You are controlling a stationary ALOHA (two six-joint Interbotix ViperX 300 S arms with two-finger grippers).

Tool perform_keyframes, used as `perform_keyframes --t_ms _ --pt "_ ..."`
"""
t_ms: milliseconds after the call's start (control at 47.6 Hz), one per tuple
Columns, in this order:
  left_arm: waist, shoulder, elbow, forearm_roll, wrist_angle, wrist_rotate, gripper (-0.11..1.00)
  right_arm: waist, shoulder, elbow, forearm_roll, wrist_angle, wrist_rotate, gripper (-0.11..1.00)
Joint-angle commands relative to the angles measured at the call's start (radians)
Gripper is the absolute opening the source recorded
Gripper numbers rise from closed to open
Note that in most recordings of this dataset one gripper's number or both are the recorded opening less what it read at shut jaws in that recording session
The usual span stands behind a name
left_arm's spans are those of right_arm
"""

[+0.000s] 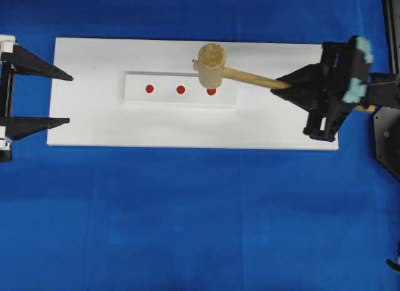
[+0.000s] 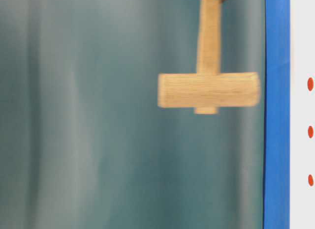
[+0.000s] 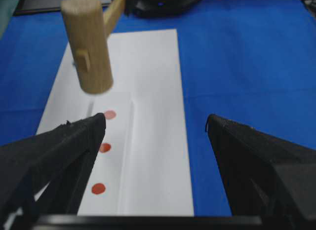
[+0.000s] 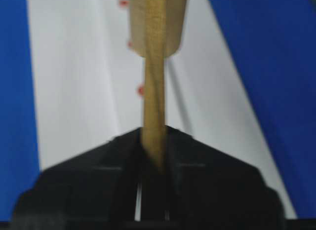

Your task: Hit the mark with a hammer.

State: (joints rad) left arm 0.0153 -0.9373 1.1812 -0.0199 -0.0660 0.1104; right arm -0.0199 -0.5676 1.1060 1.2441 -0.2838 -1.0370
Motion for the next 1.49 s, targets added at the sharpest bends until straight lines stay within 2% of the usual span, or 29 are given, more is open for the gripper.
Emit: perform_keyframes --t_ms 0,168,315,840,1197,1470 --pt "0.002 0.002 -0.009 0.0 -0.003 0.0 0.81 0.003 -0.02 -0.025 -0.006 0.002 -0.002 0.03" --pt "0.002 0.002 -0.011 0.0 -0.006 0.0 0.81 0.002 0.006 -0.041 -0.006 0.012 -0.003 0.03" --pt "0.002 0.005 -0.011 0.0 -0.006 0.0 0.81 0.003 0.078 -0.098 -0.008 0.028 -0.003 0.03" --pt "0.002 0.009 -0.009 0.0 -0.005 0.0 0.81 0.044 0.423 -0.442 -0.081 0.089 -0.003 0.03" --pt "0.005 0.026 -0.006 -0.002 -0.021 -0.002 0.81 0.044 0.442 -0.463 -0.095 0.098 -0.003 0.03" --pt "0.018 0.183 -0.02 -0.002 -0.19 0.0 0.82 0.044 0.442 -0.465 -0.097 0.094 -0.003 0.03"
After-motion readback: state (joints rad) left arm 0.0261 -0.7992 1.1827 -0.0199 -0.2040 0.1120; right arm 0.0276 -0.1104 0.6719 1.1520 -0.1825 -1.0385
